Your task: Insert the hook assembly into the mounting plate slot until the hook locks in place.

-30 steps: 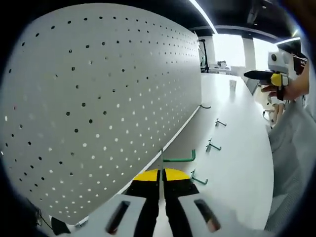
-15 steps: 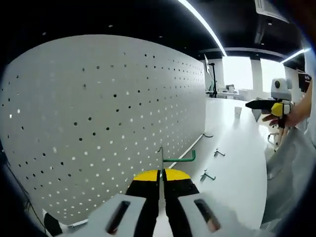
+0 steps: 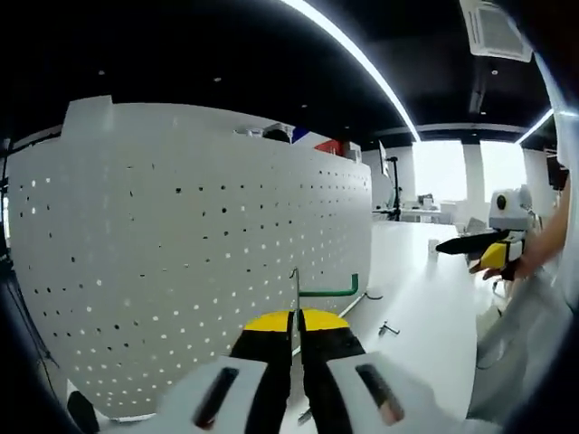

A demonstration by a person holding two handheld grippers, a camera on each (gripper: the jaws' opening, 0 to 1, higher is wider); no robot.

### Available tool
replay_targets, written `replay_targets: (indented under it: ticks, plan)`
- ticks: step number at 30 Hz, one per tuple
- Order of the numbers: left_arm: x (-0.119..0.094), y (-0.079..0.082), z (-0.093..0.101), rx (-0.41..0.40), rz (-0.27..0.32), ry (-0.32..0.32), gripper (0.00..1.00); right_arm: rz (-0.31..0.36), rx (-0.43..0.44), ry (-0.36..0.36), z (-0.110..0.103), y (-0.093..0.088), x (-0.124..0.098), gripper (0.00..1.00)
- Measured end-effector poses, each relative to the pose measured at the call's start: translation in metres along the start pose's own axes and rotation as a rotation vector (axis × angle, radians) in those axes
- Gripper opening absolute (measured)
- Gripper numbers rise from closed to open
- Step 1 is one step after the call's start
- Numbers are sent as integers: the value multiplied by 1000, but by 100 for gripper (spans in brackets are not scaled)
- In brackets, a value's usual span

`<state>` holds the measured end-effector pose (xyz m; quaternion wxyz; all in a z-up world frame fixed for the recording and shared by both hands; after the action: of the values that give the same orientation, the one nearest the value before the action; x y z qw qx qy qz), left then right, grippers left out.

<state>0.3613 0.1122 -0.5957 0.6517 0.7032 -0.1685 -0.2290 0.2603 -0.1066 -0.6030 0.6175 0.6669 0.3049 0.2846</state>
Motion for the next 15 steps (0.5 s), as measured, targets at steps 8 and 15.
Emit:
replay_targets:
  ticks: [8,15]
  plan:
    - [-2,12,7,-28,42,4,2,-5,2,4,-2,-1,1,59]
    - [-4,11,9,-23,37,7,2,51,90,29,-4,4,0,52]
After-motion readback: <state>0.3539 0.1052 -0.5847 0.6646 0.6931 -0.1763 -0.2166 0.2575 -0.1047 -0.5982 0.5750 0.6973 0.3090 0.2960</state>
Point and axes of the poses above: the point that each gripper's makers call its tool centre point, and the gripper's own axes: x roughly forward along the fingers, z roughly to its right, y roughly out of its top, the point moved 3 cm from there along -x, roughly backward along the fingers, and after that the axes turned 12 degrees about y, right-handed, at the moved point
